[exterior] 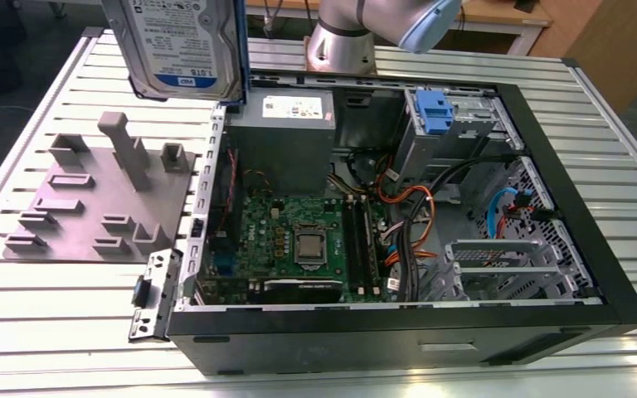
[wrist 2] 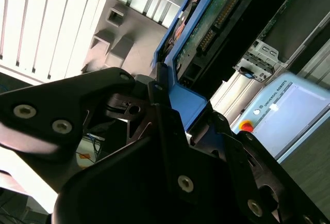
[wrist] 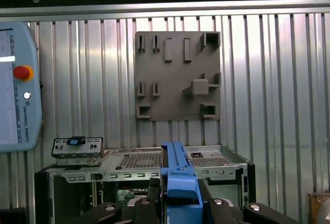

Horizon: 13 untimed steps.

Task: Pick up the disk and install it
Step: 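Pick up the disk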

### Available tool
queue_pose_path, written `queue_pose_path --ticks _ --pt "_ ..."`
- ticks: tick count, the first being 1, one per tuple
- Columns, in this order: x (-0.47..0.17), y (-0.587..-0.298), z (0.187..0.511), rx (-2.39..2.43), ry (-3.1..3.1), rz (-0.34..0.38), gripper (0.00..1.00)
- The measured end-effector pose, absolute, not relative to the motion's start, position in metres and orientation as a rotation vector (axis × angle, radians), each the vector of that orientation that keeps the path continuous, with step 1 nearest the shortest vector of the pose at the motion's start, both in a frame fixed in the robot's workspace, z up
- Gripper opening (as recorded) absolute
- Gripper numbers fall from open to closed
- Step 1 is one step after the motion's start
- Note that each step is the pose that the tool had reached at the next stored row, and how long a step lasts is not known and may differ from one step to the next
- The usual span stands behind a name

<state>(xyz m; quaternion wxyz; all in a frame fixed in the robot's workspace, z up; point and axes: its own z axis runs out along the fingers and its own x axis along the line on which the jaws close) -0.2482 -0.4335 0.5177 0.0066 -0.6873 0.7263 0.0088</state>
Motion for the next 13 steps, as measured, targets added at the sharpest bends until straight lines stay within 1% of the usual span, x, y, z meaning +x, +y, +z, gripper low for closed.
queue_pose_path --ticks 13 --pt "-0.235 -0.433 0.518 -2.15 2.272 0.028 0.36"
